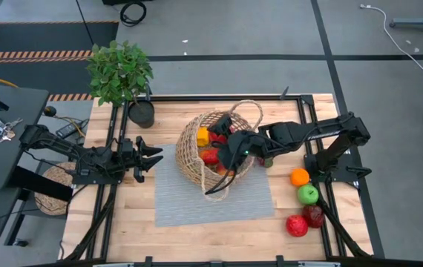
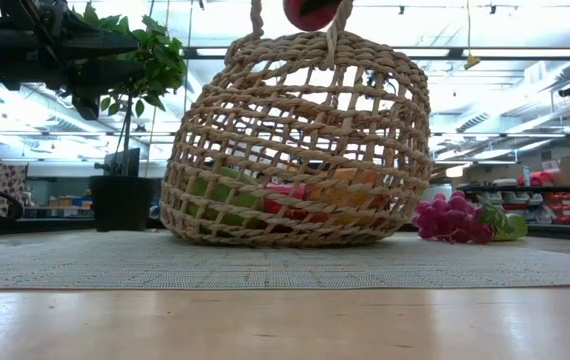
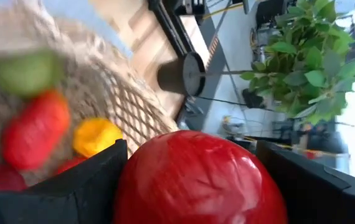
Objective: Build produce basket
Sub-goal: Put the red apple into the brown basket
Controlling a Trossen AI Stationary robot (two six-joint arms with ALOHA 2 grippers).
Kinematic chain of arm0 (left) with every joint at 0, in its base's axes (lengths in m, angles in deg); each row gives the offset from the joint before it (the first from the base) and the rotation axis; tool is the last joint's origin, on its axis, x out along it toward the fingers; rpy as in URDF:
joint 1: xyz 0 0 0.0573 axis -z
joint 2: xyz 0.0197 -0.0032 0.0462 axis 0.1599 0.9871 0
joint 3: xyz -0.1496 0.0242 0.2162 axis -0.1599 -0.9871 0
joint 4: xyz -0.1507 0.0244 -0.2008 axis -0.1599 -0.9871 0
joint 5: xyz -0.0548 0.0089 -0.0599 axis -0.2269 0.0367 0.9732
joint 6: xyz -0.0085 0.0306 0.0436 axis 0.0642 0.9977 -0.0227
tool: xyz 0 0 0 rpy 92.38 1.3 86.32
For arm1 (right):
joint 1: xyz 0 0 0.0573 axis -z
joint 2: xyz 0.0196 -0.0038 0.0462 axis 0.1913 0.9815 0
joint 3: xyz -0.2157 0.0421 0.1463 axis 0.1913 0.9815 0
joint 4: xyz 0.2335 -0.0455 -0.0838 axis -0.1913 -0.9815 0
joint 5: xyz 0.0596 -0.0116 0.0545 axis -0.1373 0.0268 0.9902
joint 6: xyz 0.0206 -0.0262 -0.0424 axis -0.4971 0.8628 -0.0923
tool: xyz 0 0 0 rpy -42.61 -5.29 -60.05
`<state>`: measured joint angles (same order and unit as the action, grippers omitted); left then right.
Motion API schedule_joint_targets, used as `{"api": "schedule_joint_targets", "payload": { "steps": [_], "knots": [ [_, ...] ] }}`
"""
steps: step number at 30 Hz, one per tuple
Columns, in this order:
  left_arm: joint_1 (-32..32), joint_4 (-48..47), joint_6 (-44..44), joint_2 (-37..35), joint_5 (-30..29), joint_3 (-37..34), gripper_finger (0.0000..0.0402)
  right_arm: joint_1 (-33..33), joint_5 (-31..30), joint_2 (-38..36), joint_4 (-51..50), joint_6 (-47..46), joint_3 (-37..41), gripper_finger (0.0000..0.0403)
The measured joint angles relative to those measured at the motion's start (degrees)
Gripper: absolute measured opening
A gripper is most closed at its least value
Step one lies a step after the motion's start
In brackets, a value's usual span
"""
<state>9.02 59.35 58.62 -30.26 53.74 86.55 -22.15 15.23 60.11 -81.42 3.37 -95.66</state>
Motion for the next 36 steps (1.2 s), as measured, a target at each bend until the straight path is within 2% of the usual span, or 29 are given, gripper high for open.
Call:
{"api": "schedule_joint_targets", "payload": {
  "steps": [3, 9, 16, 19, 22, 28, 32, 36],
  "knots": [
    [0.0, 0.0, 0.0, 0.0, 0.0, 0.0, 0.0160, 0.7, 1.3, 0.0, 1.7, -10.5, 0.0, 0.0348],
    [0.0, 0.0, 0.0, 0.0, 0.0, 0.0, 0.0160, 3.8, 2.2, 0.0, 0.4, -38.3, 0.0, 0.0349],
    [0.0, 0.0, 0.0, 0.0, 0.0, 0.0, 0.0160, 8.2, 11.2, 0.0, -4.8, -73.9, 0.0, 0.0351],
    [0.0, 0.0, 0.0, 0.0, 0.0, 0.0, 0.0160, 9.7, 15.8, 0.0, -6.8, -85.7, 0.0, 0.0351],
    [0.0, 0.0, 0.0, 0.0, 0.0, 0.0, 0.0160, 10.4, 18.2, 0.0, -8.1, -90.0, 0.0, 0.0351],
    [0.0, 0.0, 0.0, 0.0, 0.0, 0.0, 0.0160, 10.4, 18.2, -0.1, -7.8, -90.3, 0.6, 0.0352],
    [0.0, 0.0, 0.0, 0.0, 0.0, 0.0, 0.0160, 10.2, 18.2, -0.1, -5.9, -89.0, 4.7, 0.0352],
    [0.0, 0.0, 0.0, 0.0, 0.0, 0.0, 0.0160, 10.2, 19.1, -0.1, 1.0, -88.0, 10.5, 0.0352]
  ]
}}
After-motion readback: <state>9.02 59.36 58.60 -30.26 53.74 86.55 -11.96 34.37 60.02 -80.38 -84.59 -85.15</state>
